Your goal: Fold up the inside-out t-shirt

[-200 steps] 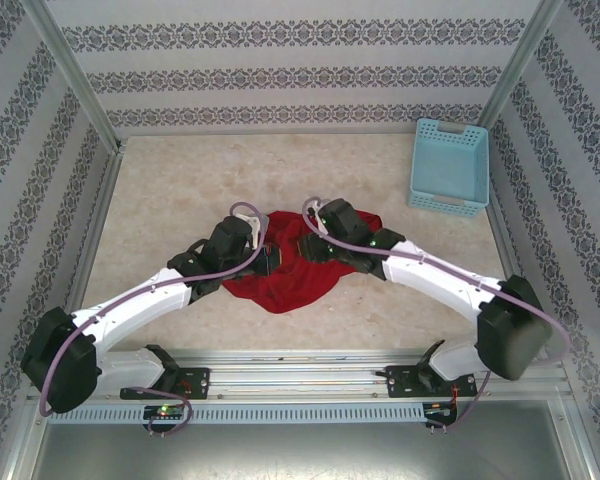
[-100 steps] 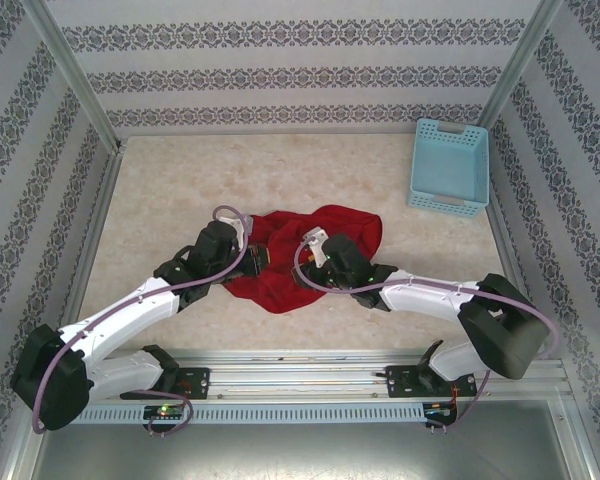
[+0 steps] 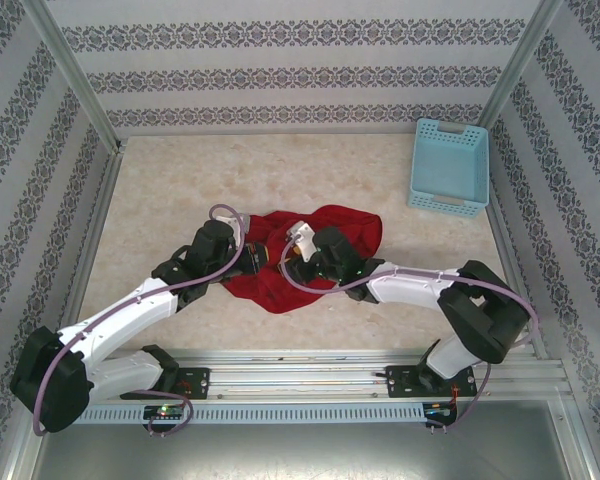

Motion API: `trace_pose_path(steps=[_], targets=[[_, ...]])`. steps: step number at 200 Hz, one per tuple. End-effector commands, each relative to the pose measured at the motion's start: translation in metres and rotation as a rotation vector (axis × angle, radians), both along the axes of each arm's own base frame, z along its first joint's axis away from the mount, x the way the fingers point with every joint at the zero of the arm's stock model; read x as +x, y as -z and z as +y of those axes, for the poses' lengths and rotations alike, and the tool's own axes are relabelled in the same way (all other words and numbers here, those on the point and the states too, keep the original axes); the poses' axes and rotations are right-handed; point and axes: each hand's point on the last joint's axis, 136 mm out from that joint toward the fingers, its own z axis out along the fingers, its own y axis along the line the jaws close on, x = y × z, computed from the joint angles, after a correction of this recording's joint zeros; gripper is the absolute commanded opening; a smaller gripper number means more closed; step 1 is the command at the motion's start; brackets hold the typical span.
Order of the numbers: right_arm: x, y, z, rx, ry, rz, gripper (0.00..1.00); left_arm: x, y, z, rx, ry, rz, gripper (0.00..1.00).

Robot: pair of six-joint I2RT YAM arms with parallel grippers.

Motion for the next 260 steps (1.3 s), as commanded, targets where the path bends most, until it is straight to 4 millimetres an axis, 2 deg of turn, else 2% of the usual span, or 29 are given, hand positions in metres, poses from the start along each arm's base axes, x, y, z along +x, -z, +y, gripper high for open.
trace_pose_path(steps=[1,19,39,51,82,108,137,157,173,191,209,228,247,260], targets=[[0.005,-0.014,0.016,0.024,-0.045,-0.038,0.52,0.003,-0.013,-0.001,-0.050,-0.002,-0.031,0.00],[0.010,-0.019,0.019,0.030,-0.038,-0.049,0.34,0.003,-0.014,0.002,-0.047,-0.007,-0.029,0.00],[0.014,-0.025,0.019,0.027,-0.020,-0.066,0.09,0.004,-0.015,0.008,-0.043,-0.027,-0.029,0.00],[0.015,-0.031,0.017,0.030,-0.013,-0.071,0.00,0.006,-0.015,0.013,-0.035,-0.041,-0.030,0.00],[0.006,-0.052,0.008,0.055,0.007,-0.052,0.00,0.011,-0.009,0.028,0.035,-0.080,-0.015,0.00],[-0.017,-0.079,0.003,0.089,-0.006,-0.018,0.00,0.016,0.004,0.040,0.153,-0.102,0.021,0.00],[-0.038,-0.112,0.001,0.107,0.009,0.032,0.00,0.022,0.009,0.044,0.221,-0.101,0.035,0.00],[-0.049,-0.127,0.009,0.142,-0.011,0.067,0.00,0.023,0.013,0.043,0.235,-0.089,0.043,0.00],[-0.041,-0.125,0.008,0.130,0.043,0.089,0.00,0.020,0.015,0.042,0.231,-0.073,0.046,0.04],[-0.028,-0.118,0.006,0.108,0.119,0.120,0.00,0.013,0.018,0.044,0.229,-0.062,0.044,0.13],[-0.024,-0.116,0.010,0.108,0.133,0.158,0.00,0.003,0.020,0.045,0.221,-0.043,0.032,0.22],[-0.022,-0.116,0.012,0.085,0.122,0.146,0.00,-0.003,0.020,0.052,0.218,-0.059,0.016,0.24],[-0.017,-0.097,-0.001,0.015,0.168,0.125,0.32,-0.006,0.021,0.063,0.252,-0.102,0.025,0.26],[-0.014,-0.076,-0.015,-0.020,0.215,0.149,0.39,-0.009,0.022,0.071,0.307,-0.131,0.043,0.35]])
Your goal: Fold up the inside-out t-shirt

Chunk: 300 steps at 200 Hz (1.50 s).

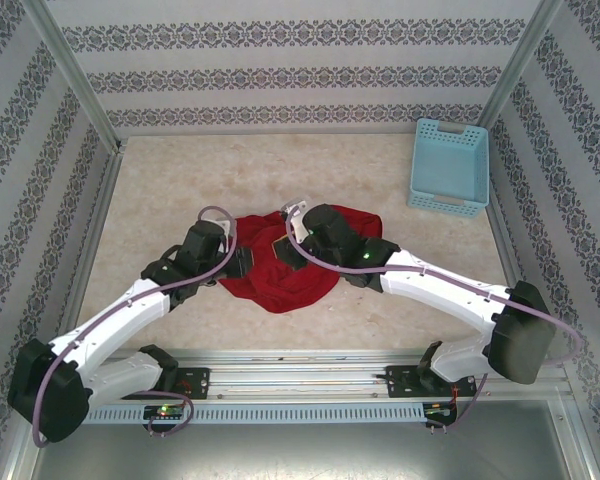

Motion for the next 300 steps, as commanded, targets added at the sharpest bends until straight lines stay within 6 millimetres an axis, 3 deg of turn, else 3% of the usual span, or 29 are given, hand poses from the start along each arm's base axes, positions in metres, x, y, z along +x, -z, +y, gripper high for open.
trace_pose_path(steps=[1,25,46,78,102,118,135,162,199,228,271,300], targets=[[0.010,0.031,-0.027,-0.092,0.096,0.029,0.40,-0.005,0.003,0.022,0.103,-0.063,0.013,0.35],[0.011,0.066,-0.047,-0.064,0.183,0.139,0.42,-0.020,-0.025,0.020,0.321,-0.059,-0.068,0.52],[0.012,0.089,-0.064,-0.002,0.289,0.213,0.46,-0.030,-0.039,-0.002,0.399,0.009,-0.117,0.61],[0.017,0.103,-0.083,0.139,0.429,0.278,0.51,-0.025,-0.023,-0.050,0.475,0.131,-0.118,0.71],[0.018,0.104,-0.098,0.178,0.498,0.270,0.56,-0.012,-0.005,-0.070,0.537,0.144,-0.077,0.83],[0.018,0.104,-0.105,0.166,0.515,0.251,0.60,-0.004,0.006,-0.079,0.581,0.143,-0.044,0.85],[0.017,0.106,-0.104,0.168,0.503,0.249,0.62,0.006,0.018,-0.079,0.632,0.109,-0.002,0.79],[0.010,0.109,-0.085,0.210,0.428,0.266,0.64,0.019,0.032,-0.064,0.716,0.042,0.039,0.64],[0.008,0.115,-0.076,0.210,0.424,0.278,0.65,0.027,0.041,-0.050,0.703,0.006,0.075,0.33],[0.009,0.113,-0.067,0.217,0.387,0.277,0.64,0.022,0.019,-0.056,0.573,0.021,0.022,0.17],[-0.005,0.094,-0.018,0.250,0.189,0.241,0.64,-0.001,-0.026,-0.085,0.220,0.113,-0.032,0.08],[-0.003,0.095,-0.013,0.256,0.183,0.210,0.65,-0.012,-0.054,-0.092,0.041,0.149,-0.077,0.06]])
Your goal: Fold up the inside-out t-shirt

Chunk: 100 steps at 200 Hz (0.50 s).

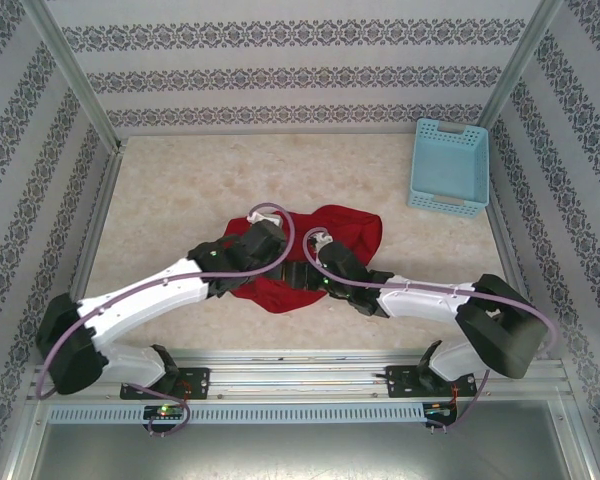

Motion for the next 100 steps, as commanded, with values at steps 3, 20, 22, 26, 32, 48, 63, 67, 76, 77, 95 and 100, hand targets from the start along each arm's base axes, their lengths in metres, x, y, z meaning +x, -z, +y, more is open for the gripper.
trace_pose_path(steps=[3,20,22,26,32,48,63,67,76,77,95,100], targets=[[0.008,-0.019,0.012,0.045,-0.026,-0.083,0.65,-0.006,-0.024,-0.016,-0.203,0.048,-0.016,0.05],[0.009,-0.020,0.005,0.031,-0.009,-0.115,0.64,-0.007,-0.029,-0.011,-0.250,0.042,-0.031,0.05],[0.009,-0.020,0.003,0.029,-0.007,-0.118,0.64,-0.007,-0.029,-0.010,-0.254,0.042,-0.031,0.05],[0.009,-0.021,0.001,0.026,-0.004,-0.128,0.63,-0.008,-0.030,-0.009,-0.266,0.042,-0.032,0.05],[0.008,-0.022,-0.002,0.021,-0.004,-0.145,0.62,-0.008,-0.030,-0.008,-0.285,0.043,-0.030,0.05],[0.003,-0.028,-0.006,0.008,-0.044,-0.197,0.57,-0.009,-0.027,-0.006,-0.355,0.051,-0.022,0.04],[-0.008,-0.036,-0.003,0.017,-0.134,-0.277,0.55,-0.010,-0.023,-0.003,-0.414,0.054,-0.014,0.04],[-0.011,-0.039,-0.001,0.021,-0.162,-0.300,0.54,-0.010,-0.023,-0.002,-0.429,0.056,-0.014,0.04],[-0.018,-0.041,0.000,0.022,-0.219,-0.345,0.55,-0.010,-0.021,0.001,-0.451,0.053,-0.016,0.03],[-0.019,-0.041,0.000,0.022,-0.224,-0.349,0.55,-0.010,-0.022,0.002,-0.454,0.053,-0.018,0.03],[-0.024,-0.042,0.001,-0.006,-0.280,-0.399,0.56,-0.012,-0.019,0.010,-0.461,0.044,-0.033,0.04],[-0.025,-0.043,0.003,-0.007,-0.300,-0.408,0.56,-0.013,-0.018,0.012,-0.463,0.047,-0.033,0.03]])
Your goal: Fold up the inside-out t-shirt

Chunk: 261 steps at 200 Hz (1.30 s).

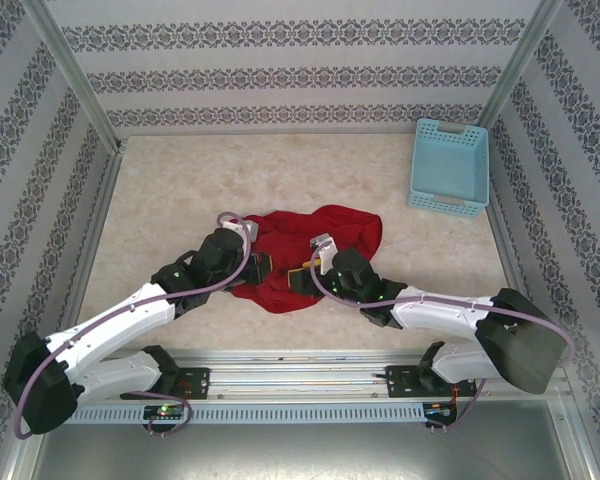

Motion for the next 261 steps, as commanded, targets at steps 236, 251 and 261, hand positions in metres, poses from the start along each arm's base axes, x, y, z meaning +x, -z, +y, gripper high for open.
trace_pose_path(steps=[236,251,261], targets=[[-0.005,-0.040,0.029,-0.068,-0.188,-0.166,0.00,0.004,0.001,0.020,-0.065,-0.003,-0.046,0.10],[-0.009,-0.043,0.023,-0.090,-0.185,-0.144,0.00,0.007,0.006,0.030,-0.003,-0.039,-0.046,0.15],[-0.012,-0.046,0.017,-0.106,-0.177,-0.125,0.00,0.009,0.009,0.033,0.030,-0.047,-0.044,0.21]])
